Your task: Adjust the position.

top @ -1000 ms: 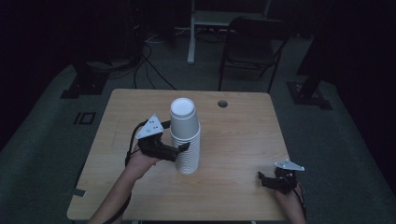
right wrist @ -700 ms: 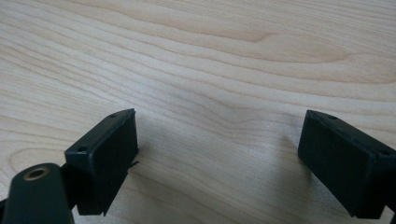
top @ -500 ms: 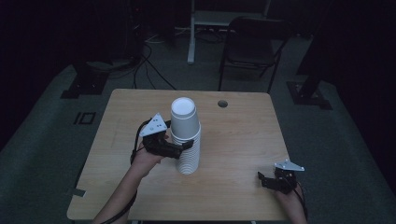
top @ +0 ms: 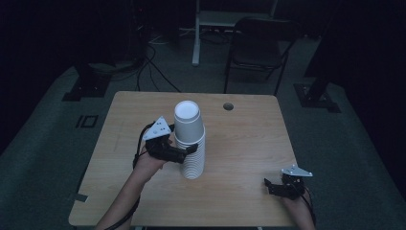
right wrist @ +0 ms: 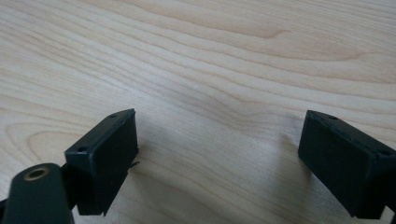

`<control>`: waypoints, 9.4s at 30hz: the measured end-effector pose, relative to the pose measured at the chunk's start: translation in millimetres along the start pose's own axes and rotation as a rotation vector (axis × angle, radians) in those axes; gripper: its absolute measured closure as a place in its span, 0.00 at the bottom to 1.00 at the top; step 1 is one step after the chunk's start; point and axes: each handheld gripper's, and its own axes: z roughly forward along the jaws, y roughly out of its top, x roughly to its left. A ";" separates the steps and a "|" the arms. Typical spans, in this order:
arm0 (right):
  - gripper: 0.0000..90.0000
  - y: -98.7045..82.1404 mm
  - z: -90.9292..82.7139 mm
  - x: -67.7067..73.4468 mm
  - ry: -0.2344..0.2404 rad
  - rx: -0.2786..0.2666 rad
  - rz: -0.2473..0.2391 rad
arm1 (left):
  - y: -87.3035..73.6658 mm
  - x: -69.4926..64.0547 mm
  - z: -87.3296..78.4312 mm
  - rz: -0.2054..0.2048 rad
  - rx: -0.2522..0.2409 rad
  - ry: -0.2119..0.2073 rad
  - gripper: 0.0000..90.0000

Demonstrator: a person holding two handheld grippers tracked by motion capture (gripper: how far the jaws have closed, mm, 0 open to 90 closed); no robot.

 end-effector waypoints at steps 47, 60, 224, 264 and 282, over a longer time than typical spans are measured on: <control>0.14 129.2 -71.8 50.7 0.325 -0.288 -0.213 | 4.3 -0.1 0.4 0.003 0.034 0.002 0.06; 0.15 155.2 -77.5 70.1 0.406 -0.333 -0.289 | 3.4 -0.2 1.0 -0.001 0.025 0.003 0.06; 0.23 242.8 -127.3 106.7 0.500 -0.590 -0.337 | 2.1 -1.5 0.0 0.002 0.022 0.008 0.05; 0.23 166.4 -98.3 64.7 0.464 -0.501 -0.215 | -64.8 -45.1 -55.0 -0.046 -0.001 0.008 0.02; 0.23 148.3 -100.0 58.7 0.458 -0.486 -0.215 | -79.4 -77.5 2.1 -0.033 0.086 -0.159 0.02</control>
